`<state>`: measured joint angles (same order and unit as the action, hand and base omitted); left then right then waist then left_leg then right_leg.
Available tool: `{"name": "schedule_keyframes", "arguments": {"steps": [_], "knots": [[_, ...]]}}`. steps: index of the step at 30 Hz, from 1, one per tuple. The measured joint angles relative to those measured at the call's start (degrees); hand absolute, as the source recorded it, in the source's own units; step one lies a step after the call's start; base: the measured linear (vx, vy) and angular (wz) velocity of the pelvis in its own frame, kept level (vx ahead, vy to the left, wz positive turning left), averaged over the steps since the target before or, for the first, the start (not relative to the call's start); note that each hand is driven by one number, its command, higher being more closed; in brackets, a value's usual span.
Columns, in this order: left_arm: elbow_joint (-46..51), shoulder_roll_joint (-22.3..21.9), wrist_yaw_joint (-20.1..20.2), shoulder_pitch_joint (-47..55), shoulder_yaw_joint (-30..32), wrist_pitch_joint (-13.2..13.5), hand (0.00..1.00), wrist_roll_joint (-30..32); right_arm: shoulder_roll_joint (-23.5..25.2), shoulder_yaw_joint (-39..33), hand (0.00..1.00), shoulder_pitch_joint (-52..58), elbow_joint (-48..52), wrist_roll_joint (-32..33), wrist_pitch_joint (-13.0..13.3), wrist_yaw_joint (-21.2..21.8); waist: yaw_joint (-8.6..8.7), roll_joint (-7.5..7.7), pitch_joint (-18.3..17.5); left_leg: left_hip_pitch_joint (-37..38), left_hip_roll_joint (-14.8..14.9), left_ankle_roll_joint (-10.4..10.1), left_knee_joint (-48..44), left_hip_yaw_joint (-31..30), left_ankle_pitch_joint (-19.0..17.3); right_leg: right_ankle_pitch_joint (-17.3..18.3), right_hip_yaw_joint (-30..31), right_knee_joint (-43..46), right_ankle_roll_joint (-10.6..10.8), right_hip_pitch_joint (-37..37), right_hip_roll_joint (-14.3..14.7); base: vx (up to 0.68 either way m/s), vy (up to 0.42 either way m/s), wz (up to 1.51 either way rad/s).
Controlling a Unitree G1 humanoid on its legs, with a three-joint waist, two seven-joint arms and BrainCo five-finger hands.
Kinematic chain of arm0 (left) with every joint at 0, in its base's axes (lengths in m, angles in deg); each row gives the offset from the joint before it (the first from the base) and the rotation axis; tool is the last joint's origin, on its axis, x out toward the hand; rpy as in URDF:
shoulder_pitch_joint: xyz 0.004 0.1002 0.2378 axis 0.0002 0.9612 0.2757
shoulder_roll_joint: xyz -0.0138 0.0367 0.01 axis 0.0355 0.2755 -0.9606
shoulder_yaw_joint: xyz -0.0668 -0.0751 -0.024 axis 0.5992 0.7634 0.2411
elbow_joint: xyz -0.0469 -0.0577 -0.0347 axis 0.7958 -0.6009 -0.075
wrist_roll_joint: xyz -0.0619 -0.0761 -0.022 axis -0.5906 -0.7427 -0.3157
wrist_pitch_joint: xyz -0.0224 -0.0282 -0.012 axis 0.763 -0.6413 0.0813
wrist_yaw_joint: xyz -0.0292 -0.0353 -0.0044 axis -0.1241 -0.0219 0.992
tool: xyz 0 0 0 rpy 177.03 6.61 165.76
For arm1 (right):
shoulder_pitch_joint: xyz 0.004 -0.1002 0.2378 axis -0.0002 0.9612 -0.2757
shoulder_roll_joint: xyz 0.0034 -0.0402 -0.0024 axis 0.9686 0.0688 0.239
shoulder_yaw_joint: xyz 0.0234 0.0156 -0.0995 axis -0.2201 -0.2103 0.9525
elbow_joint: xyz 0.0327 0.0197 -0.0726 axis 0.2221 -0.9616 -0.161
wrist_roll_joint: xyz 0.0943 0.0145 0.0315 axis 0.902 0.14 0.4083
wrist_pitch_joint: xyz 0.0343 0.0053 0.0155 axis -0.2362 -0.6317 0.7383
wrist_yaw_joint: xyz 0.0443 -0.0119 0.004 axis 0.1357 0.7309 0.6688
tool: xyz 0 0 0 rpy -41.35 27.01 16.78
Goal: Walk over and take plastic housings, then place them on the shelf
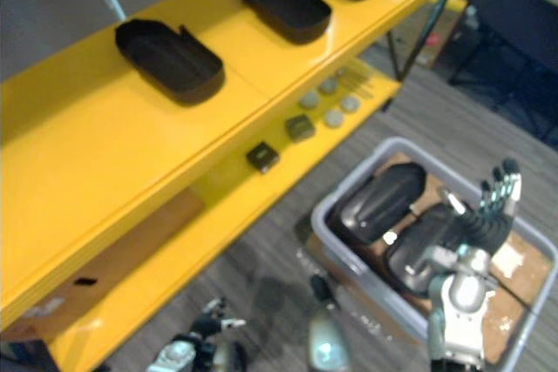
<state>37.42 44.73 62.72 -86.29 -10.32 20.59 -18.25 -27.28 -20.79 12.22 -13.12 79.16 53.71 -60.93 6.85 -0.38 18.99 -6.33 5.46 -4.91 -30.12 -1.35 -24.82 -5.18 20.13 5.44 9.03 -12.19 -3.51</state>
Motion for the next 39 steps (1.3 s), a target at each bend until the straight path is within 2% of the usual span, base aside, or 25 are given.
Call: {"name": "schedule_keyframes", "arguments": {"steps": [2,4,6,7,9,10,11,14,16,17,18,20,21,22,23,24,25,27,28,29,32,34,39], "knots": [[0.32,-0.03,0.34,-1.44,0.22,1.52,0.00,1.57,0.18,1.59,0.00,-1.91,-1.47,-0.05,0.01,-0.85,-1.03,-0.16,2.09,-0.53,0.73,-0.55,-3.70,-2.03,-1.21,0.04,-0.67,3.66,0.02,-0.48,1.36,0.01,0.026,0.15],[2.84,0.13,0.77,-2.89,0.19,2.76,0.00,5.36,2.05,1.95,0.00,-1.28,-1.58,-0.03,0.09,-2.98,-1.66,-0.43,4.40,-1.96,1.60,0.10,-9.62,-2.90,-4.12,0.41,-1.09,10.28,-0.04,-2.55,3.50,-0.13,0.086,-0.01],[5.47,0.10,1.75,-2.99,0.18,2.38,0.00,5.26,4.59,2.14,0.00,1.46,-0.43,-0.05,0.36,-3.41,-2.00,-0.20,6.00,-2.10,1.84,1.15,-13.34,-1.79,-6.13,0.42,-1.21,13.21,-0.09,-2.97,4.21,-0.18,0.130,-0.34],[7.45,0.03,2.67,-2.70,0.16,1.73,0.00,5.22,6.75,2.20,0.00,5.41,1.69,-0.04,0.75,-2.90,-3.05,0.13,6.61,-1.76,1.91,2.19,-16.33,0.32,-7.63,0.33,-1.90,14.27,-0.11,-3.04,4.28,-0.26,0.168,-0.82],[9.34,-0.34,2.96,-1.95,0.44,-0.19,0.00,4.95,8.43,2.50,0.00,9.94,5.04,-0.09,0.99,-0.57,-3.77,0.66,6.84,-1.63,2.27,4.44,-17.78,4.10,-8.39,-3.93,-6.21,11.35,-0.92,-2.86,2.38,-0.30,0.172,-1.08],[9.59,-0.72,2.86,-1.33,1.54,-1.14,0.00,4.71,8.45,2.69,0.00,11.35,6.17,-0.16,1.19,1.14,-4.44,0.83,6.79,-1.68,2.99,6.03,-16.94,7.59,-7.50,-5.90,-10.28,12.17,-2.18,-4.11,1.67,-0.31,0.168,-1.15],[9.40,-0.66,2.68,-0.44,2.69,-2.58,0.00,4.67,8.41,2.62,0.00,12.07,6.76,-0.17,1.44,2.16,-4.41,1.30,6.65,-1.40,3.06,6.97,-15.37,10.10,-6.06,-2.79,-15.16,18.31,-2.87,-5.26,0.32,-0.28,0.163,-1.08],[9.52,-0.07,2.45,1.77,5.08,-2.85,0.00,4.66,8.22,3.49,0.00,11.16,7.12,-1.68,2.68,2.81,-4.85,1.14,6.62,-0.57,4.20,7.79,-10.92,13.58,-2.24,2.22,-20.30,28.90,-5.68,-4.70,-2.07,-0.19,0.089,-0.78],[9.29,1.21,2.48,3.68,9.24,-2.51,0.00,4.01,6.94,5.14,0.00,7.78,7.08,-3.46,2.42,2.09,-6.75,1.22,6.58,-0.64,6.30,7.35,-6.60,16.75,1.52,5.94,-22.76,34.96,-8.76,-2.21,-5.13,-0.17,-0.022,-0.84],[9.43,1.44,2.42,3.96,10.66,-2.19,0.00,4.08,6.30,5.13,0.00,6.85,7.07,-4.25,2.25,1.54,-7.50,1.22,6.58,-0.64,6.83,7.19,-5.68,17.62,2.32,6.30,-23.55,35.26,-9.28,-1.21,-6.18,-0.16,-0.073,-0.97],[9.14,2.32,2.43,5.07,13.44,-1.55,0.00,4.08,4.59,5.19,0.00,3.94,7.01,-5.71,1.21,-0.07,-8.65,1.64,6.35,-0.66,7.91,6.49,-3.63,19.61,3.85,6.50,-24.99,34.69,-9.56,1.41,-8.66,-0.15,-0.113,-0.80],[8.40,3.99,2.54,7.87,15.29,-0.95,0.00,4.07,3.49,5.18,0.00,1.35,7.00,-6.86,-0.49,-1.84,-9.60,2.52,5.84,-0.95,8.18,5.85,-2.21,21.30,4.38,6.19,-25.07,31.44,-9.73,3.25,-10.65,-0.14,-0.151,-0.85],[6.95,4.71,2.62,10.20,16.57,-0.61,0.00,2.58,2.48,4.89,0.00,0.10,7.21,-7.58,-1.78,-3.50,-9.66,3.62,5.20,-2.24,8.36,4.40,-2.30,21.32,4.19,3.43,-25.71,26.17,-10.24,4.80,-11.62,-0.12,-0.228,-0.77],[5.80,4.88,2.77,11.32,17.86,-0.36,0.00,1.90,1.36,4.56,0.00,-0.36,7.10,-8.03,-3.27,-4.78,-10.10,4.20,4.86,-3.80,8.66,3.01,-2.66,20.56,4.24,3.10,-27.23,21.65,-7.88,5.53,-11.31,-0.11,-0.217,-0.62],[5.04,4.97,2.79,11.61,18.10,-0.34,0.00,1.83,0.84,4.51,0.00,-0.50,6.98,-8.04,-4.23,-5.12,-10.51,3.89,5.04,-4.15,8.64,2.26,-2.32,19.89,4.41,3.49,-28.32,20.12,-7.23,5.58,-11.07,-0.08,-0.183,-0.81],[4.21,4.20,2.86,12.57,18.49,-0.27,0.00,0.67,0.19,4.43,0.00,-0.87,6.88,-8.04,-5.99,-6.09,-11.40,3.57,5.23,-4.62,8.19,1.22,-1.77,18.13,5.86,4.59,-30.23,17.21,-5.44,5.58,-10.23,-0.02,-0.151,-0.90],[4.14,3.56,2.90,13.33,18.91,-0.22,0.00,-0.01,0.15,3.98,0.00,-0.84,6.61,-7.97,-7.09,-6.70,-11.62,3.84,5.29,-5.29,7.92,1.43,-2.18,17.69,6.87,7.02,-31.50,15.06,-1.92,6.08,-10.35,-0.01,-0.179,-0.81],[4.19,2.59,2.87,12.89,19.40,0.08,0.00,-0.34,-0.25,2.24,0.00,-1.18,5.26,-7.29,-7.63,-7.38,-10.95,3.76,5.56,-6.75,7.92,1.06,-3.37,17.50,7.21,9.86,-31.62,13.63,1.07,5.69,-10.46,0.01,-0.202,-0.48],[4.23,1.32,2.78,12.20,19.58,0.78,0.00,-2.13,-1.27,0.89,0.00,-3.15,2.62,-6.61,-8.70,-7.90,-10.46,2.49,6.37,-7.63,8.46,0.48,-3.75,16.61,7.84,10.60,-30.80,13.65,1.31,3.99,-9.31,0.00,-0.200,-0.54],[4.20,0.62,2.82,11.88,19.55,1.51,0.00,-3.44,-1.54,0.13,0.00,-3.83,1.58,-6.30,-9.23,-8.45,-9.80,2.09,6.73,-7.78,8.53,0.07,-3.10,16.15,8.33,10.58,-30.50,13.65,1.25,3.17,-8.90,-0.02,-0.209,-0.53],[4.22,-0.52,2.64,11.83,19.66,3.03,0.00,-6.32,-1.78,-1.24,0.00,-5.47,-1.57,-4.95,-9.77,-10.11,-9.42,2.04,6.91,-7.71,8.47,-0.95,-0.44,15.37,9.27,9.78,-27.56,13.68,0.13,-0.32,-7.27,-0.03,-0.109,-0.60],[4.17,-0.57,2.35,11.83,19.53,3.57,0.00,-7.17,-2.37,-2.95,0.00,-8.42,-5.03,-3.02,-10.42,-11.63,-9.32,2.28,7.13,-7.77,7.27,-1.66,1.34,14.27,9.70,9.02,-25.93,13.68,-0.17,-2.99,-7.12,-0.04,-0.049,-0.57],[3.92,-0.42,1.74,11.58,17.33,3.86,0.00,-7.34,-7.15,-5.65,0.00,-16.91,-20.79,2.86,-14.14,-12.28,-9.23,1.64,7.73,-8.15,3.77,-0.97,3.74,11.89,11.06,7.16,-24.94,12.46,0.45,-4.27,-8.97,-0.05,0.021,-0.07]]}}
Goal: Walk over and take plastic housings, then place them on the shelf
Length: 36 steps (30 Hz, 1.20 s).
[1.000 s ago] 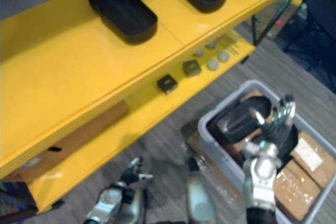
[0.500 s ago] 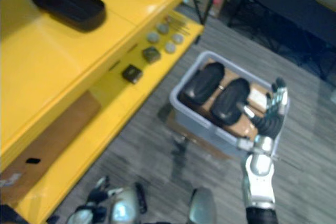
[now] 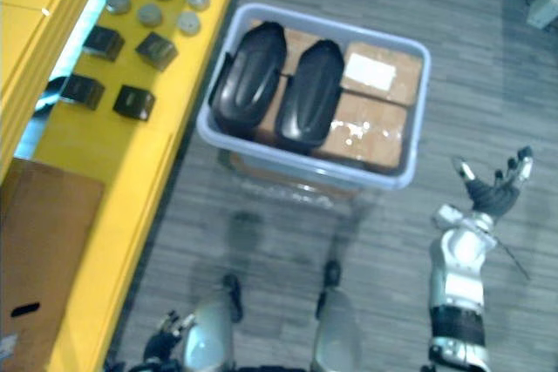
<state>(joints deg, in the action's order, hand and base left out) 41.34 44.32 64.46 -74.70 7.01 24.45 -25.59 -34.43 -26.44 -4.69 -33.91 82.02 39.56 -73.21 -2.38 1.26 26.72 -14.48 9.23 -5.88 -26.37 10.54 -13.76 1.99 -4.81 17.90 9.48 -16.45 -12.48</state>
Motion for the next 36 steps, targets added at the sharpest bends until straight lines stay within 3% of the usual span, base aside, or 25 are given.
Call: {"name": "schedule_keyframes", "arguments": {"steps": [2,7,12,15,16,19,26,31,36], "knots": [[-0.58,-0.01,0.13,-0.64,-0.88,0.06,0.00,-1.96,-4.10,-0.05,0.00,-5.50,-7.15,1.68,-0.70,0.06,-0.39,-1.09,0.42,-1.65,-1.47,0.16,-0.09,-2.22,0.24,-1.18,-0.13,-0.86,0.45,-0.80,-0.83,-0.09,0.059,0.18],[-4.37,-1.04,1.18,-4.19,-3.40,0.57,0.00,-3.99,-14.44,3.32,0.00,-22.84,-20.22,2.31,-1.49,-0.01,-2.91,-5.89,3.01,-6.42,-4.86,1.81,-0.70,-4.37,1.91,-6.00,-1.94,-5.84,1.42,-1.69,-3.50,-0.11,0.081,0.23],[-4.39,-1.55,2.87,-4.60,-5.36,0.96,0.00,-4.46,-16.59,7.80,0.00,-30.83,-23.96,2.17,-2.36,-0.04,-4.87,-8.58,3.72,-10.00,-6.82,2.36,-2.39,-7.19,2.32,-7.45,-4.59,-7.28,1.73,-2.44,-4.98,-0.07,0.076,0.24],[-5.48,-1.33,3.61,-4.89,-6.81,1.16,0.00,-6.03,-17.28,9.54,0.00,-32.96,-25.62,2.15,-2.37,0.14,-5.22,-8.91,3.72,-11.72,-7.88,2.56,-2.41,-8.48,2.93,-7.67,-6.23,-7.34,1.84,-2.97,-5.88,-0.02,0.039,0.27],[-6.24,-1.36,3.89,-5.12,-6.85,1.26,0.00,-6.07,-17.67,9.61,0.00,-33.40,-25.91,2.13,-2.54,0.27,-6.07,-9.13,3.83,-11.87,-8.10,2.58,-2.51,-8.54,2.94,-7.70,-6.26,-7.15,1.86,-3.20,-6.11,0.01,0.030,0.10],[-6.62,-1.62,4.28,-5.45,-8.26,1.21,0.00,-6.47,-19.00,11.44,0.00,-35.48,-26.00,1.66,-3.94,0.76,-6.61,-10.34,3.81,-12.58,-9.36,2.57,-3.25,-11.21,2.93,-7.71,-7.01,-6.23,1.87,-3.45,-6.75,0.01,0.027,0.09],[-7.15,-1.39,5.66,-5.56,-10.24,0.98,0.00,-8.75,-19.20,13.46,0.00,-37.13,-29.52,0.94,-6.84,1.32,-7.78,-10.59,3.66,-12.80,-10.16,2.57,-3.45,-12.04,2.93,-7.71,-7.90,-5.63,1.89,-3.46,-7.50,-0.02,0.009,0.04],[-10.48,-2.45,6.44,-6.10,-11.84,0.82,0.00,-10.29,-20.73,15.81,0.00,-39.24,-32.64,0.40,-9.57,1.20,-8.82,-13.34,1.81,-13.62,-10.43,2.52,-3.12,-13.10,3.37,-7.58,-9.23,-5.57,1.72,-3.50,-7.71,-0.03,-0.005,0.11],[-12.23,-3.23,7.61,-6.08,-13.58,0.79,0.00,-10.95,-21.48,17.66,0.00,-41.67,-35.05,0.37,-12.65,-0.09,-9.69,-14.86,0.75,-13.42,-10.43,2.46,-2.24,-13.21,3.98,-7.57,-9.33,-5.53,1.71,-3.61,-7.85,0.00,-0.007,0.01]]}}
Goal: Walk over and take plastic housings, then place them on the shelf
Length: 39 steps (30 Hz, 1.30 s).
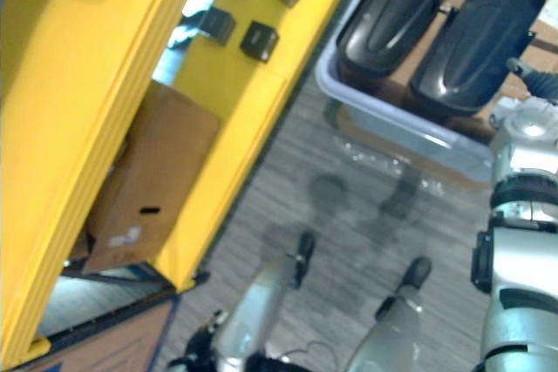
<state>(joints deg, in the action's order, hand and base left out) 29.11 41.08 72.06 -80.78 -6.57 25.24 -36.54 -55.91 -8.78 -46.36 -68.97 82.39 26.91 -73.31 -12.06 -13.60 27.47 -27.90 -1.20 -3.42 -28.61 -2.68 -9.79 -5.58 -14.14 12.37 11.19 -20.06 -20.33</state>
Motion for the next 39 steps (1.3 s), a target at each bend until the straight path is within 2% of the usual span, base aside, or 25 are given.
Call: {"name": "schedule_keyframes", "arguments": {"steps": [10,12,15,16,20,22,23,25,26,28,31,36,39], "knots": [[-1.10,-0.51,1.49,-0.09,-2.20,0.02,0.00,-2.07,-2.14,0.54,0.00,-1.58,-4.53,-1.19,-3.92,-0.73,-1.68,-1.50,-1.07,-0.20,-0.45,0.09,0.11,-0.46,0.11,0.72,-0.50,1.05,-0.11,-0.12,-0.72,-0.01,-0.001,0.03],[-1.26,-0.54,1.93,-0.11,-2.30,0.02,0.00,-2.18,-2.80,2.11,0.00,-2.09,-5.05,-1.68,-5.73,-0.70,-1.83,-1.69,-1.20,-0.30,-0.43,0.08,0.12,-0.90,0.12,1.05,-1.15,1.38,-0.20,-0.07,-0.74,-0.01,-0.020,0.09],[-2.07,-0.92,2.33,-0.51,-2.51,0.03,0.00,-2.34,-3.58,2.73,0.00,-3.03,-6.86,-5.95,-9.37,-0.72,-2.50,-2.29,-1.64,-0.42,-0.42,0.05,0.18,-1.26,0.13,1.51,-1.51,1.81,-0.26,-0.13,-0.75,0.00,-0.020,0.07],[-2.32,-0.98,2.36,-0.66,-2.93,0.03,0.00,-2.41,-3.96,2.76,1.00,-3.13,-7.03,-6.96,-10.66,-0.82,-2.88,-2.56,-1.84,-0.42,-0.43,0.05,0.19,-1.38,0.13,1.68,-1.59,2.04,-0.24,-0.15,-0.77,0.02,-0.017,0.04],[-2.87,-0.93,2.46,-0.69,-4.38,0.11,0.00,-4.09,-4.28,3.78,1.00,-4.06,-7.86,-11.52,-13.91,-0.37,-3.27,-2.75,-1.98,-0.21,-0.51,0.02,0.28,-1.49,0.15,2.34,-1.69,2.85,-0.06,-0.24,-1.01,0.02,-0.019,0.04],[-2.86,-0.92,2.51,-0.70,-4.54,0.10,0.00,-4.39,-5.21,4.93,1.00,-5.06,-8.93,-17.71,-17.30,0.42,-3.59,-2.77,-2.00,-0.17,-0.53,0.02,0.43,-1.49,0.16,2.46,-1.69,3.14,-0.10,-0.41,-1.09,0.00,0.000,0.00],[-2.86,-0.93,2.51,-0.70,-4.56,0.09,0.00,-4.41,-5.47,5.13,1.00,-5.12,-9.07,-19.24,-18.00,0.67,-3.69,-2.78,-2.00,-0.14,-0.54,-0.01,0.51,-1.49,0.18,2.49,-1.69,3.14,-0.10,-0.42,-1.11,0.00,0.000,0.00],[-2.86,-0.92,2.51,-0.70,-4.68,0.04,0.00,-4.51,-5.76,7.28,1.00,-5.34,-9.81,-30.45,-21.05,3.47,-3.81,-2.83,-2.04,0.03,-0.60,-0.09,1.00,-1.51,0.29,2.68,-1.78,3.21,-0.07,-0.41,-1.23,0.00,0.000,0.00],[-2.86,-0.92,2.50,-0.70,-4.77,0.03,0.00,-4.52,-5.80,8.03,1.00,-5.41,-10.04,-32.34,-21.63,4.13,-3.87,-2.90,-2.09,0.11,-0.62,-0.11,1.04,-1.52,0.34,2.73,-1.81,3.24,-0.10,-0.41,-1.27,0.00,0.000,0.00],[-2.85,-0.92,2.36,-0.77,-6.03,0.01,0.00,-4.76,-6.10,9.89,1.00,-5.91,-11.08,-38.95,-24.81,6.83,-4.35,-3.52,-2.56,0.59,-0.63,-0.13,1.32,-1.57,0.38,3.01,-1.93,3.54,-0.27,-0.19,-1.37,0.00,0.000,0.00],[-2.64,-0.94,2.32,-0.78,-6.85,-0.01,0.00,-4.79,-6.51,12.03,1.00,-6.44,-11.46,-44.99,-27.76,9.80,-4.55,-4.02,-2.93,0.98,-0.67,-0.30,2.12,-1.91,0.75,3.18,-2.99,3.66,-0.50,0.21,-1.58,0.00,-0.021,0.07],[-1.26,-0.62,2.22,-0.71,-7.31,0.13,0.00,-4.79,-6.66,14.23,1.00,-7.06,-12.80,-53.27,-30.75,14.11,-4.59,-4.01,-2.93,0.99,-0.65,-0.43,2.29,-2.36,0.93,3.34,-3.35,3.91,-0.70,0.29,-1.53,-0.01,-0.016,0.04],[1.26,0.35,2.15,-0.46,-8.40,1.11,0.00,-4.79,-7.14,14.48,1.00,-7.10,-13.37,-55.70,-31.05,16.12,-4.43,-4.00,-2.92,1.03,-0.65,-0.43,2.13,-2.60,0.93,3.35,-3.73,3.91,-0.73,0.64,-1.52,-0.01,-0.006,0.04]]}}
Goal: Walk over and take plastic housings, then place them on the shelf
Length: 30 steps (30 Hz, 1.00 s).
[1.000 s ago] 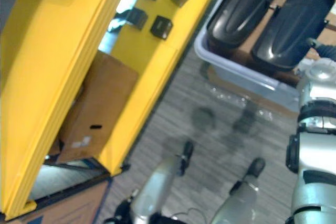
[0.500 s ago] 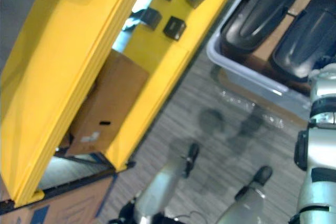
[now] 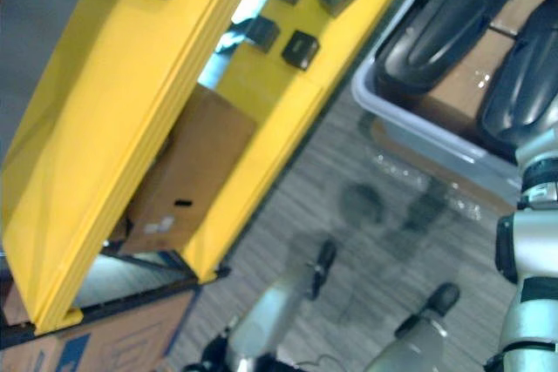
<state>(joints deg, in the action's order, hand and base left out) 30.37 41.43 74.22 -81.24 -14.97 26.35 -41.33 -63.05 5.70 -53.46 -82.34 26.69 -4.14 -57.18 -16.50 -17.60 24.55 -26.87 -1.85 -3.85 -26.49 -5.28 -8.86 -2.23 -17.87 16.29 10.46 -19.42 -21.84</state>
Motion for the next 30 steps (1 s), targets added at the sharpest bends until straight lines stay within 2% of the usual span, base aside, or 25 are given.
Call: {"name": "schedule_keyframes", "arguments": {"steps": [4,6,11,13,15,16,21,25,30], "knots": [[7.52,1.56,-1.31,0.30,-0.20,1.48,0.00,-1.63,-1.61,0.84,1.00,-0.40,-0.99,0.10,3.31,0.02,0.34,0.12,0.09,1.28,0.23,-0.06,0.11,-0.41,0.01,0.24,-1.09,-0.23,-0.41,1.84,0.22,-0.01,-0.007,0.04],[12.46,1.60,-1.83,0.22,-0.20,2.85,0.00,-1.94,-2.08,0.98,1.00,-1.06,-0.67,0.19,4.93,-1.27,0.54,0.19,0.14,1.28,0.38,-0.09,0.07,-0.40,0.03,0.29,-1.12,-0.23,-0.51,1.87,0.38,-0.02,-0.009,0.01],[26.47,1.73,-5.78,0.06,0.42,3.23,0.00,-1.96,-2.10,0.43,1.00,-0.22,-0.54,2.45,10.11,-5.70,2.50,1.24,0.92,2.86,1.03,-0.14,0.33,-0.35,0.01,0.35,-1.71,-0.60,-0.60,3.68,0.99,0.00,-0.012,-0.01],[33.21,2.10,-7.56,0.04,1.89,3.25,0.00,-1.95,-2.08,0.07,1.00,0.16,0.32,4.20,12.76,-9.30,3.58,2.18,1.61,3.43,1.38,-0.26,0.57,-0.27,0.06,0.41,-1.73,-0.55,-0.71,3.98,1.22,0.00,-0.026,-0.06],[38.26,2.23,-8.85,0.04,4.30,3.24,0.00,-1.93,-1.89,-1.05,1.00,0.52,1.03,5.34,14.19,-11.54,4.42,3.01,2.21,4.20,1.51,-0.37,0.98,-0.24,0.13,0.42,-1.72,-0.52,-0.74,4.51,1.25,0.00,-0.017,-0.06],[43.23,2.50,-9.77,0.05,6.64,3.26,0.00,-1.92,-1.80,-1.94,1.00,1.08,2.57,6.13,14.77,-13.33,4.61,3.82,2.79,5.29,1.69,-0.48,1.64,0.04,0.21,0.48,-1.68,-0.50,-0.82,5.05,1.24,0.00,-0.015,-0.11],[56.74,6.86,-12.92,-1.22,12.18,2.80,0.00,0.84,-0.50,-2.69,1.00,2.76,10.25,6.57,16.11,-16.44,5.01,6.63,4.73,7.94,2.70,-1.35,4.60,1.12,1.43,0.74,-1.40,-0.19,-1.23,5.50,1.81,0.00,-0.027,-0.12],[61.97,9.42,-15.10,-5.74,13.57,1.36,0.00,4.30,2.36,-3.07,1.00,3.20,13.64,8.08,16.52,-18.59,5.00,8.26,5.76,8.87,3.86,-2.02,6.39,1.00,2.40,0.99,-1.59,-0.08,-1.78,5.59,2.86,-0.01,-0.047,-0.02],[63.60,12.40,-16.60,-12.35,13.56,-1.60,0.00,8.20,7.23,-3.48,1.00,4.57,20.26,10.03,19.27,-23.30,5.48,10.66,5.93,8.87,5.90,-2.79,7.11,1.20,2.84,0.13,-1.76,-1.53,-2.94,5.61,5.05,0.00,-0.033,-0.09]]}}
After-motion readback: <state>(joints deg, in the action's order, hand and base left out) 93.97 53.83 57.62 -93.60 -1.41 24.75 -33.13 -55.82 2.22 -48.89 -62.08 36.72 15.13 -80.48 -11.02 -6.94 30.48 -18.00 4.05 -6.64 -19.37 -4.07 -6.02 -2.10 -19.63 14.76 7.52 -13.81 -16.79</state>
